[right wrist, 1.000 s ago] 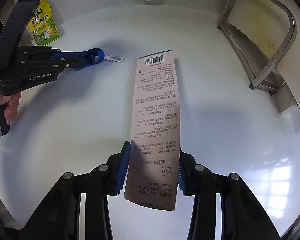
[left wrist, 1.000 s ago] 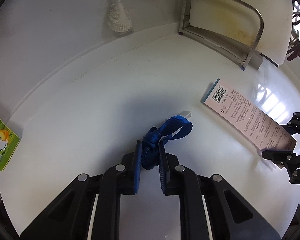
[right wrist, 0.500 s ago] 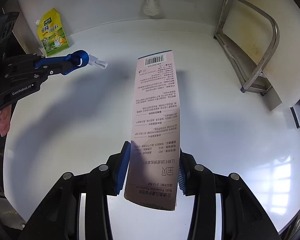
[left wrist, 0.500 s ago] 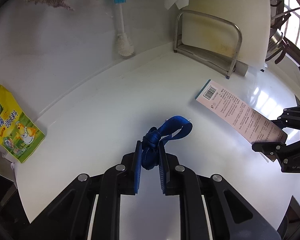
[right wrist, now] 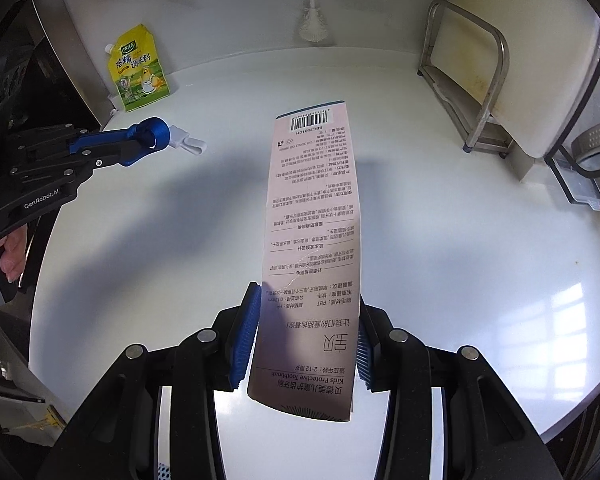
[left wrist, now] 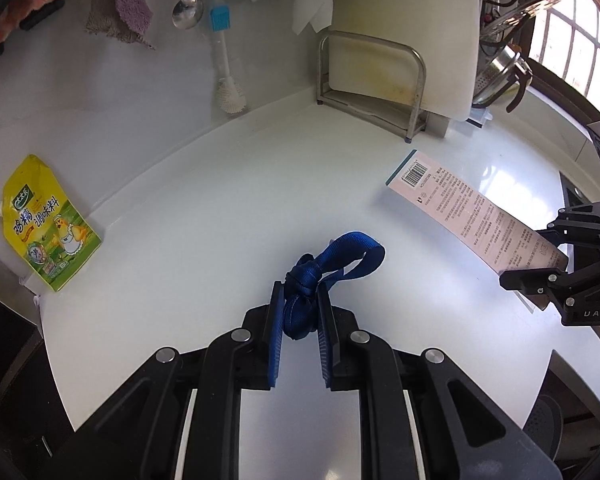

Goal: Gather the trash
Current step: 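Carry the lanyard and paper tag over the bin and open both tools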

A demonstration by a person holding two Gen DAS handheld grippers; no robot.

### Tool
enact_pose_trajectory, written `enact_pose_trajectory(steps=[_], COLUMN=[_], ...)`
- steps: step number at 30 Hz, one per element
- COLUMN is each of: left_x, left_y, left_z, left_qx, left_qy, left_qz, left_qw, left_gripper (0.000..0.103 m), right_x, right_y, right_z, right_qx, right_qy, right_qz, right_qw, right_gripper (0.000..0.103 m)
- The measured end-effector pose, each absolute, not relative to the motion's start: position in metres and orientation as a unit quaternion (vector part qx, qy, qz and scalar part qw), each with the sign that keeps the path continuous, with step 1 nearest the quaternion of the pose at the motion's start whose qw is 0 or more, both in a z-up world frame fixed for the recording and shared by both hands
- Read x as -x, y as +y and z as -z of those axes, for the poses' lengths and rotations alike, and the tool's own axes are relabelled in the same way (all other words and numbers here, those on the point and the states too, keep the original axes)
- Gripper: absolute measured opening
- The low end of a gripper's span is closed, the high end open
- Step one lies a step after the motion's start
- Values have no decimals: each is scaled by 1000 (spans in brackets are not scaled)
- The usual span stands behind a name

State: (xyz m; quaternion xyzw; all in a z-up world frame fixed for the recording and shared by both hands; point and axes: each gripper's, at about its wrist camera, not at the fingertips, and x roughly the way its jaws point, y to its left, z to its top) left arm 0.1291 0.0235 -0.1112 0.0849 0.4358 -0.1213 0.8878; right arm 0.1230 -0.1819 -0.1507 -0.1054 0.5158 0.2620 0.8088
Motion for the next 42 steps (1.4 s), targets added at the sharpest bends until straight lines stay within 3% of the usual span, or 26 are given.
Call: enact_pose_trajectory(steps=[25, 42], left_x=[12, 75], left_y=[-40, -90], left_z=[113, 141], left_qx=[-114, -104], left_qy=[450, 505], left_qz=[168, 248], left_qw=[869, 820], left_gripper=[15, 15], right_x=[61, 188], right_y=[-260, -296], right_z=[149, 176], right_qx=[49, -20], right_qy=[531, 587], right_qz=[-254, -221], right_qw=[807, 778], right_gripper=[41, 41])
